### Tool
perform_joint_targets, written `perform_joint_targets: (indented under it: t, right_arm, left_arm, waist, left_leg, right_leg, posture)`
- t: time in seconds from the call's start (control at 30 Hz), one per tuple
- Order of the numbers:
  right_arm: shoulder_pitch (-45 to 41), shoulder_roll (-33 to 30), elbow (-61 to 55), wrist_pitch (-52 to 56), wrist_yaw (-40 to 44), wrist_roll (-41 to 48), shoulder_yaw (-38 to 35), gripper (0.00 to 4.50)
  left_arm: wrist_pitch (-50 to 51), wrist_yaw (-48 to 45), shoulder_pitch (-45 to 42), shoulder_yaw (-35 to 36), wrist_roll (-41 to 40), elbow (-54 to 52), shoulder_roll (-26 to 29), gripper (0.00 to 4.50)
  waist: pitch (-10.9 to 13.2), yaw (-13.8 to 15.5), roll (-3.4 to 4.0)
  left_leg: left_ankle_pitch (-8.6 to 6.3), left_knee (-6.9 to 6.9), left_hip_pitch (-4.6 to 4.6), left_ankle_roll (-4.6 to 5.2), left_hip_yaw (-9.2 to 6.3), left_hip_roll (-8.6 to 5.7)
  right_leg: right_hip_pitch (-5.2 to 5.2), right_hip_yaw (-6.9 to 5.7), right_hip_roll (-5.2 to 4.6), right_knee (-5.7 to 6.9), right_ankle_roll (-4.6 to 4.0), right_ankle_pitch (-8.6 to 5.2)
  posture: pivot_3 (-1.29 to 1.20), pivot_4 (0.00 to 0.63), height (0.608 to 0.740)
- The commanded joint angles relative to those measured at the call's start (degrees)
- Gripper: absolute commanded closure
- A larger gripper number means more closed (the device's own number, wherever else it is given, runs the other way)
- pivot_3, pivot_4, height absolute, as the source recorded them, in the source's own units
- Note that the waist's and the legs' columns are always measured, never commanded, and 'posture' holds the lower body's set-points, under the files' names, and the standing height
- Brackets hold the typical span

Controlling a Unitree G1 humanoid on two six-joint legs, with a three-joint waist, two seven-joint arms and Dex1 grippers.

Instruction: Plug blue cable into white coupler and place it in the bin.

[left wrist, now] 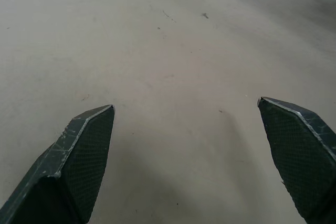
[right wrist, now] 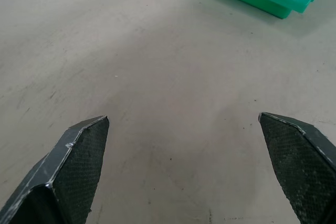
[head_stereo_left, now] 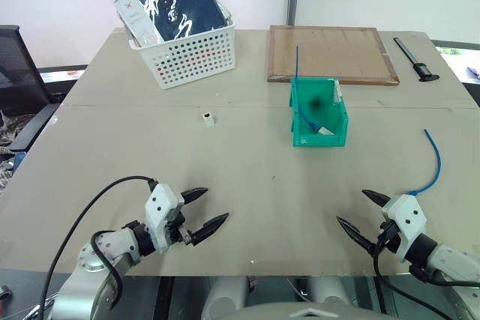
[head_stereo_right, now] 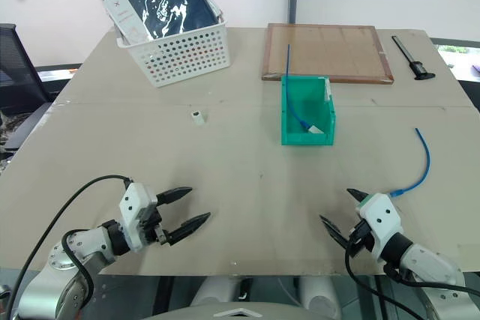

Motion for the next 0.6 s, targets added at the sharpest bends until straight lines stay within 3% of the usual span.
perform_joint_targets:
  t: [0.03, 0.2, 0.27, 0.43, 0.53, 0.6]
  right_arm:
    - [-3.05, 0.40, -1.98, -0.02, -0.72, 1.64, -2.26, 0.00]
    - [-12.12, -1.11, -0.37, 6.30, -1.70, 6.92, -7.35, 0.00]
    - [-13.95, -7.27, 1.87, 7.27, 2.03, 5.38, -10.49, 0.00]
    - [-14.87, -26.45, 16.10, 1.08, 22.47, 4.69, -17.49, 0.00]
    - [-16.04, -33.06, 23.53, -1.49, 30.65, 4.34, -17.57, 0.00]
    - [-18.10, -35.86, 29.41, -6.82, 33.00, 0.60, -14.44, 0.95]
  left_arm:
    - [1.18, 0.85, -2.47, 0.20, -2.83, -3.94, -0.51, 0.03]
    - [7.63, 1.78, -10.04, -1.65, -8.47, -8.31, -0.85, 0.03]
    - [8.07, -1.14, -12.12, -3.40, -8.40, -9.00, 1.13, 0.03]
    - [6.20, -8.51, -16.12, -7.24, -7.34, -9.05, 5.66, 0.03]
    - [5.18, -10.82, -17.38, -8.22, -7.18, -8.65, 6.35, 0.03]
    - [3.55, -12.04, -17.68, -9.51, -5.64, -8.10, 6.43, 0.00]
  waist:
    - [0.00, 0.00, -0.01]
    - [-0.01, 0.09, -0.06]
    - [-0.01, 0.04, -0.02]
    - [0.16, 0.10, 0.14]
    - [0.19, -0.06, 0.13]
    - [0.19, -0.20, 0.13]
  left_leg:
    - [0.00, 0.00, 0.00, 0.00, 0.00, 0.00]
    - [0.00, 0.18, 0.00, 0.00, -0.05, -0.02]
    - [0.00, 0.11, 0.01, 0.01, 0.00, -0.07]
    - [-0.02, 0.03, -0.07, 0.04, 0.31, -0.13]
    - [-0.03, 0.05, -0.03, 0.07, 0.38, -0.07]
    - [-0.03, 0.07, 0.03, 0.07, 0.40, -0.02]
  right_leg:
    - [0.00, 0.00, 0.00, 0.00, 0.00, 0.00]
    - [0.08, -0.06, 0.01, 0.02, 0.02, 0.03]
    - [0.08, -0.04, 0.01, 0.01, 0.00, 0.02]
    - [0.04, -0.06, 0.01, -0.09, -0.20, 0.13]
    - [0.06, -0.05, 0.04, -0.09, -0.15, 0.10]
    - [0.10, -0.04, 0.08, -0.08, -0.01, 0.01]
  posture:
    - [0.00, 0.150, 0.738]
    - [0.00, 0.150, 0.738]
    - [0.00, 0.150, 0.738]
    - [0.00, 0.150, 0.738]
    - [0.00, 0.150, 0.738]
    - [0.00, 0.150, 0.738]
